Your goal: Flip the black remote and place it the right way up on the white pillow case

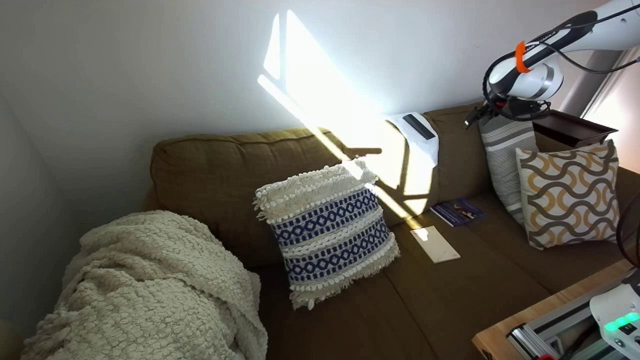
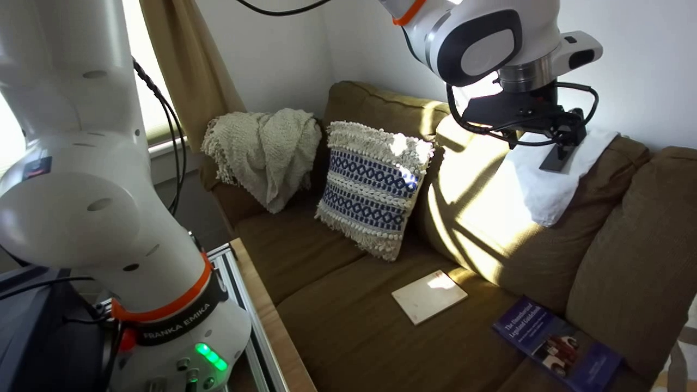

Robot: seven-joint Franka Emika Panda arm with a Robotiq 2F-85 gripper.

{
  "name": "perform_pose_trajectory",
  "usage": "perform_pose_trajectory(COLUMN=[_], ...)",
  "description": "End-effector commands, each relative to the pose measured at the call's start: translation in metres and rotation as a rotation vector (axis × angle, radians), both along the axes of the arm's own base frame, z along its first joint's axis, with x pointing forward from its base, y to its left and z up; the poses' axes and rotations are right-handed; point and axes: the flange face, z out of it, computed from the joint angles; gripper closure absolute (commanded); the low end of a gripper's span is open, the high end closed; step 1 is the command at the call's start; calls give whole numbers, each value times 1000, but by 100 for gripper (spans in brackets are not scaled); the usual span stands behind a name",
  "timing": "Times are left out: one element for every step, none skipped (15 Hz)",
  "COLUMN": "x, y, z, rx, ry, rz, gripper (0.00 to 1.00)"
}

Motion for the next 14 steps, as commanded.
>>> perform_pose_trajectory(x=[51, 64, 74, 83, 91, 98, 104, 110, 114, 119, 123, 126, 129, 131], y=[0, 3, 5, 4, 3, 1, 1, 1, 3, 5, 7, 7, 9, 9], z=[-33, -39, -46, -53, -60, -66, -72, -77, -82, -86, -91, -97, -99, -104], rx=[19, -4, -19, -44, -70, -76, -83, -77, -78, -70, -55, -46, -32, -26], ry=[49, 50, 44, 50, 47, 54, 55, 50, 41, 32, 30, 29, 29, 26], rz=[36, 48, 55, 66, 74, 81, 82, 92, 95, 105, 117, 118, 127, 127], gripper=[0, 0, 0, 0, 0, 0, 0, 0, 0, 0, 0, 0, 0, 0])
